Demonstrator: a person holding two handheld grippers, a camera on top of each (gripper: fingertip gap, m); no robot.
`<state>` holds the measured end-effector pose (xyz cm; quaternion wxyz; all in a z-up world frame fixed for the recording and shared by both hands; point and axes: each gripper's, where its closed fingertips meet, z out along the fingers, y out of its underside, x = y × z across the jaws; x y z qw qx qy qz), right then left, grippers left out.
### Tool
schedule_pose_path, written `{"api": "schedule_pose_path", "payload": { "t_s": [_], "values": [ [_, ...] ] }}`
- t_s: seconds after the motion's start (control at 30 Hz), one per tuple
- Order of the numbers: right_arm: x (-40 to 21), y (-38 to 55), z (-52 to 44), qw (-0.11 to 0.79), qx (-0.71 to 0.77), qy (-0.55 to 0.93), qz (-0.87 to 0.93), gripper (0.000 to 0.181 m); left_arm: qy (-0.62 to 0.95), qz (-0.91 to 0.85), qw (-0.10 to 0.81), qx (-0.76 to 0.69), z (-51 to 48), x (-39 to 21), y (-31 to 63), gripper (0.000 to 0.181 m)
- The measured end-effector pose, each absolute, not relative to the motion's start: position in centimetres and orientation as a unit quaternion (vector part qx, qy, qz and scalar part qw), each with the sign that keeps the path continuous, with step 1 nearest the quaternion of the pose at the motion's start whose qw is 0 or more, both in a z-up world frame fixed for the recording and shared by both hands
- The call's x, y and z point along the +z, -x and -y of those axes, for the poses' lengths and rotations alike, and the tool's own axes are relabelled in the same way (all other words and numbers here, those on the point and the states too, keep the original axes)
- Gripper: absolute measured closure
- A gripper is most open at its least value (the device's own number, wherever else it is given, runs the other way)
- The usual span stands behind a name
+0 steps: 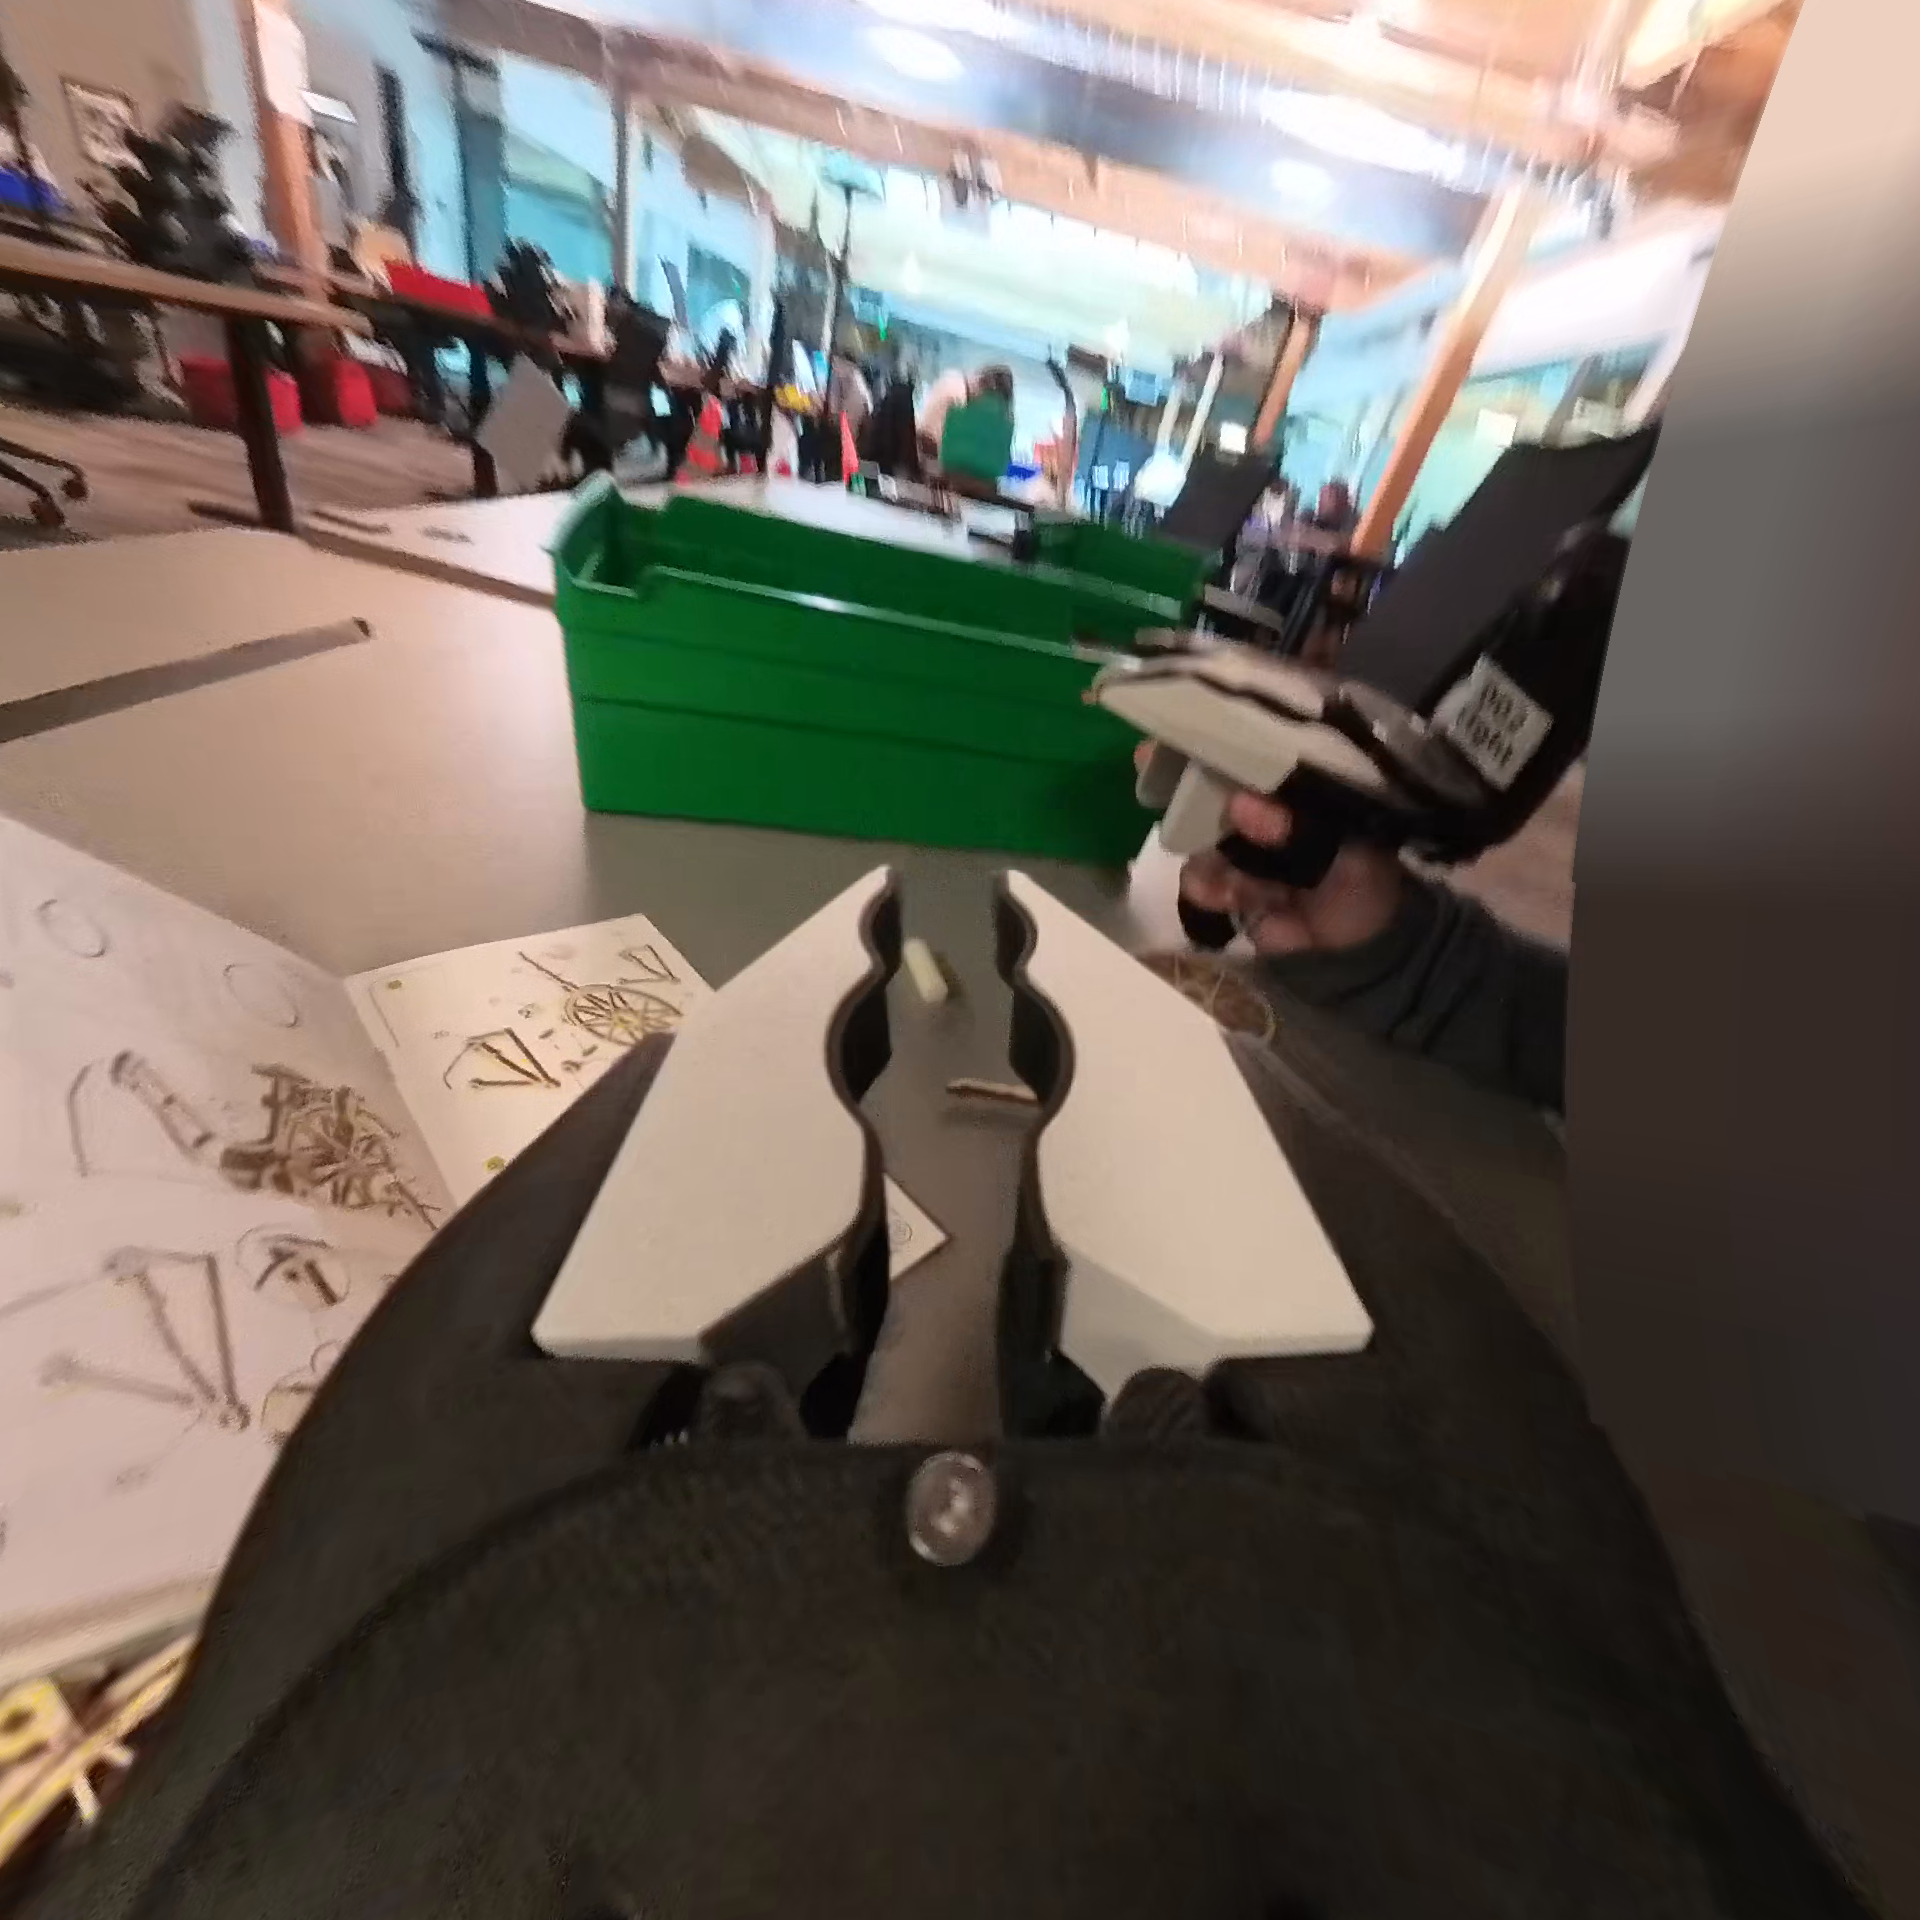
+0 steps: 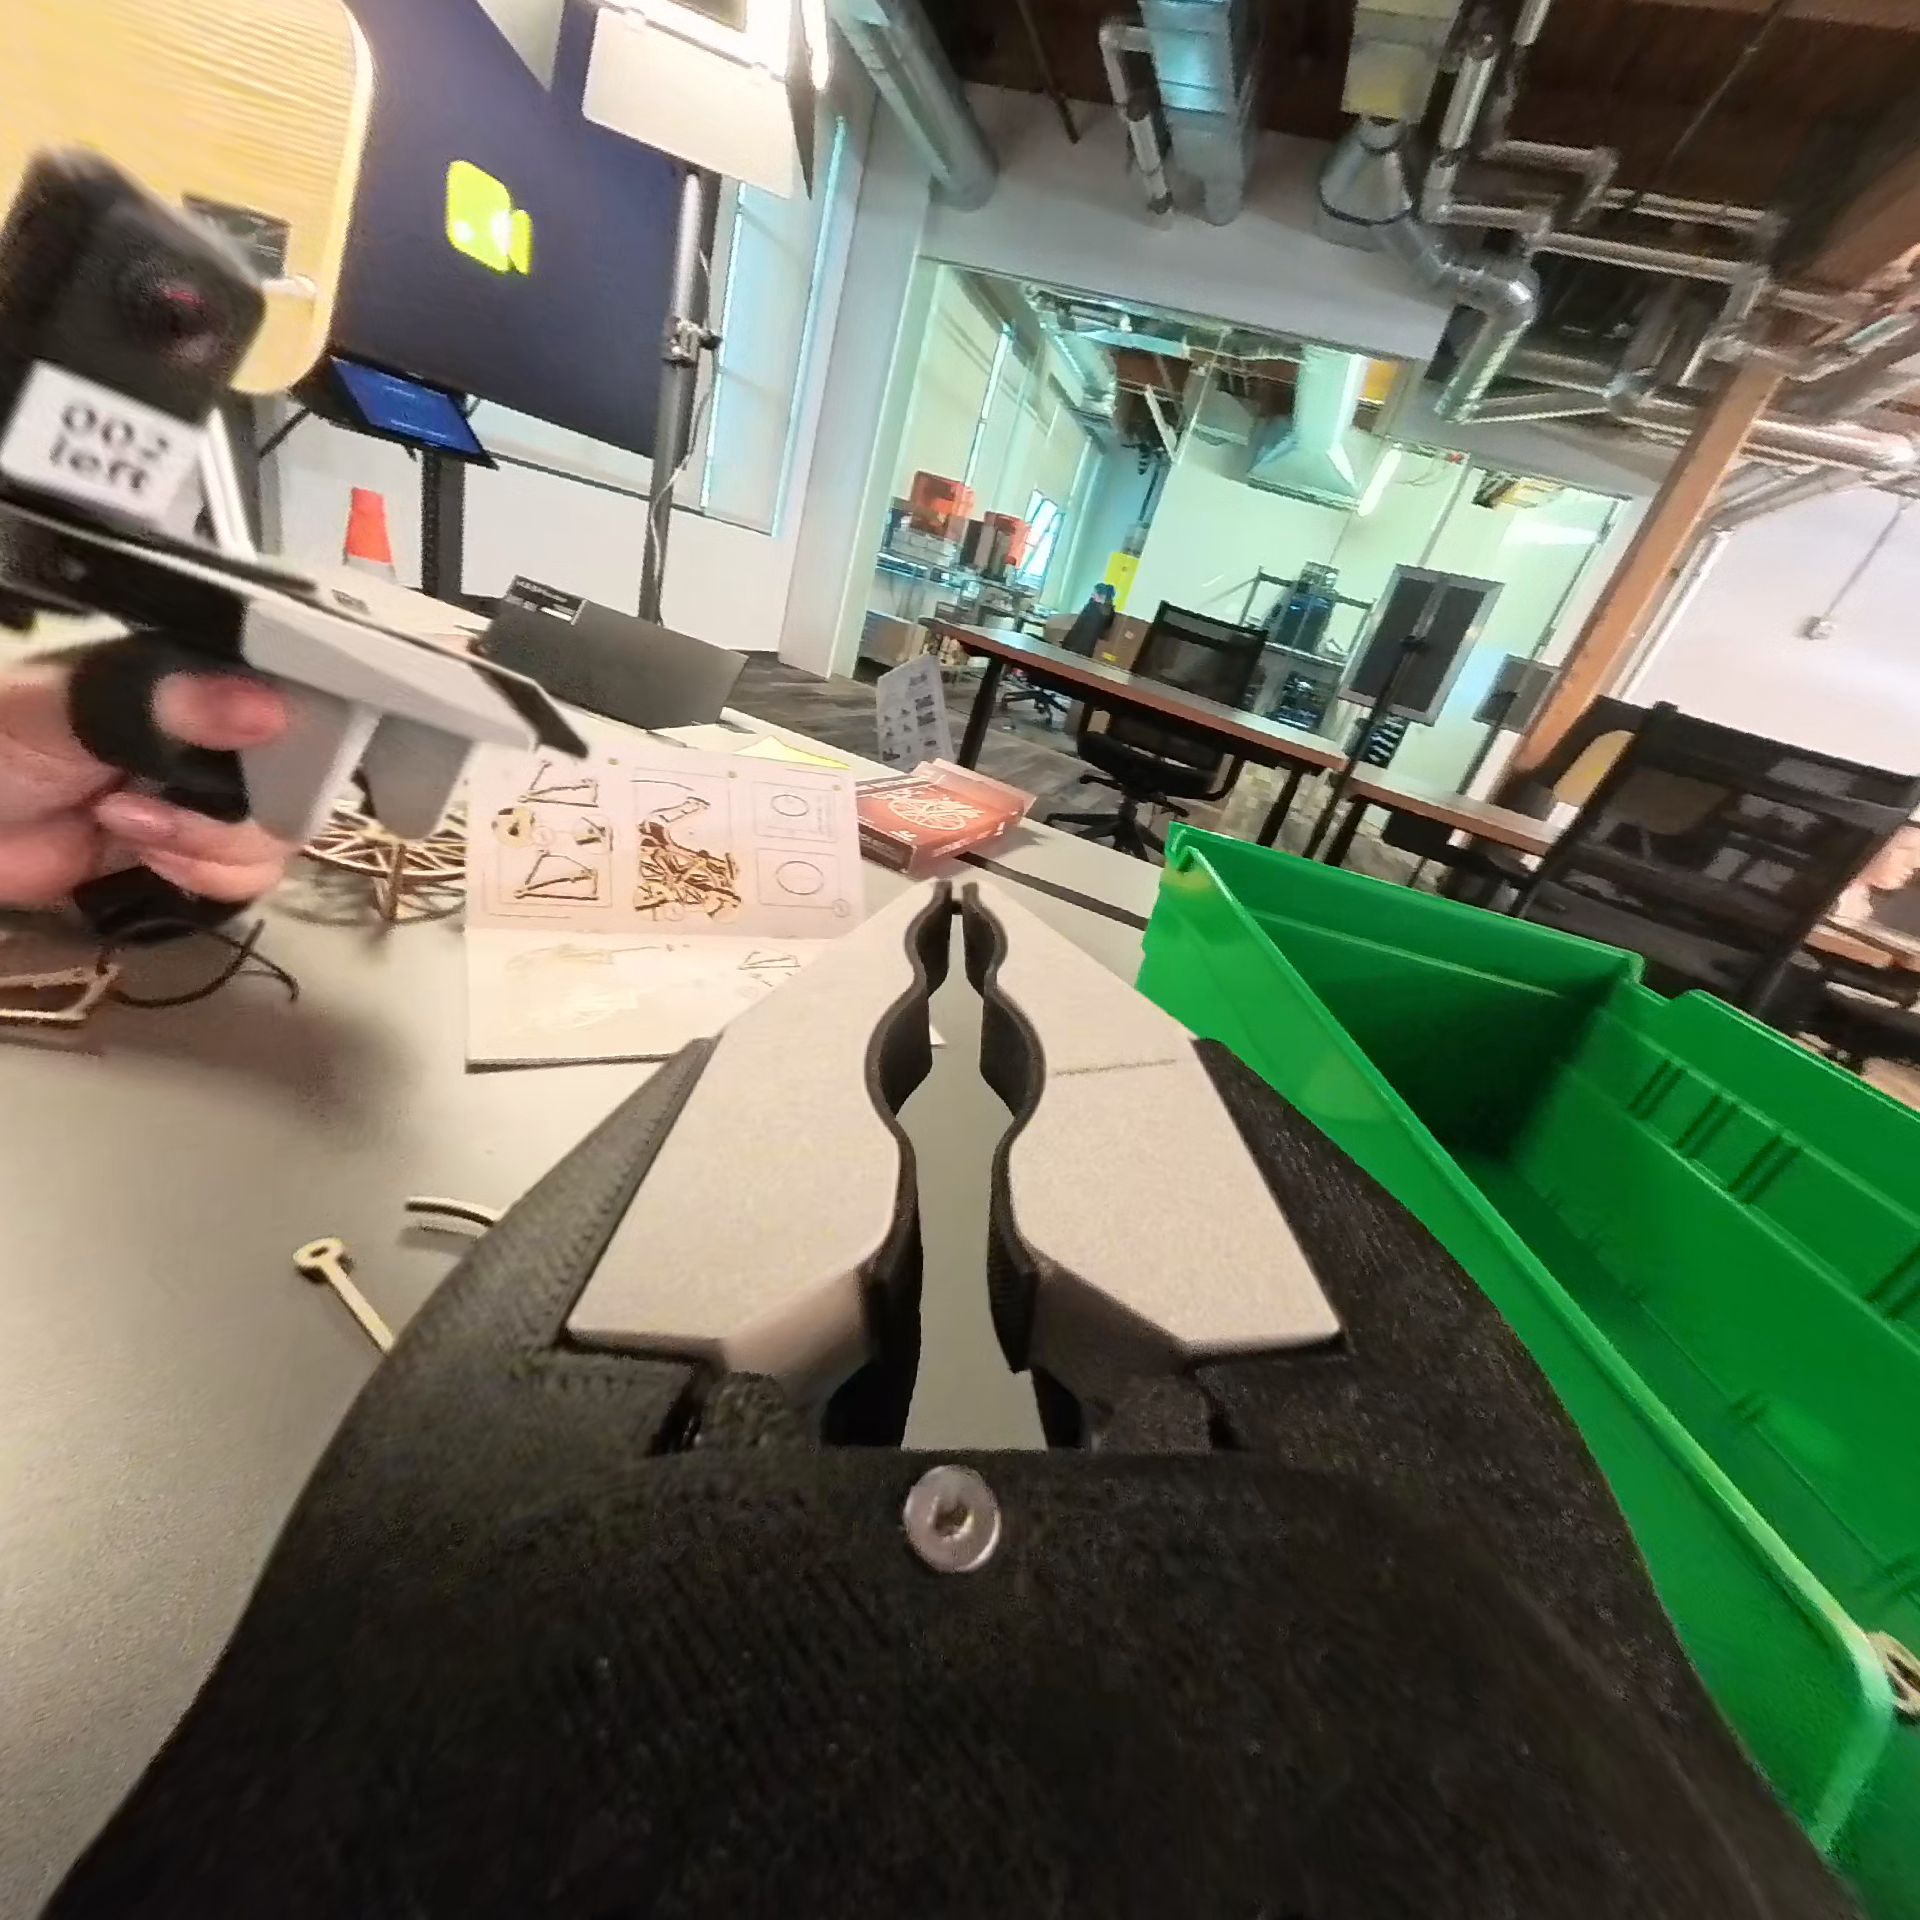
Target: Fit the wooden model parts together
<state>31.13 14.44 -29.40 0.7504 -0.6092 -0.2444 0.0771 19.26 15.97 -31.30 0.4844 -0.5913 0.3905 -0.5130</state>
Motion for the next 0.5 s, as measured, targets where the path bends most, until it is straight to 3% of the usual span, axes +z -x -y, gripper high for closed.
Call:
{"api": "schedule_pose_path", "payload": {
  "t_s": [0.3, 0.5],
  "values": [
    [-29.2, -33.1, -14.9, 0.757, 0.041, 0.617, 0.21, 0.181, 0.499, -0.734, 0.335, -0.317, -12.9, -35.9, -22.8, 0.15],
    [-29.0, -34.1, -15.0, 0.763, 0.041, 0.617, 0.187, 0.181, 0.446, -0.84, 0.185, -0.247, -13.2, -38.9, -23.7, 0.151]
  ]
}}
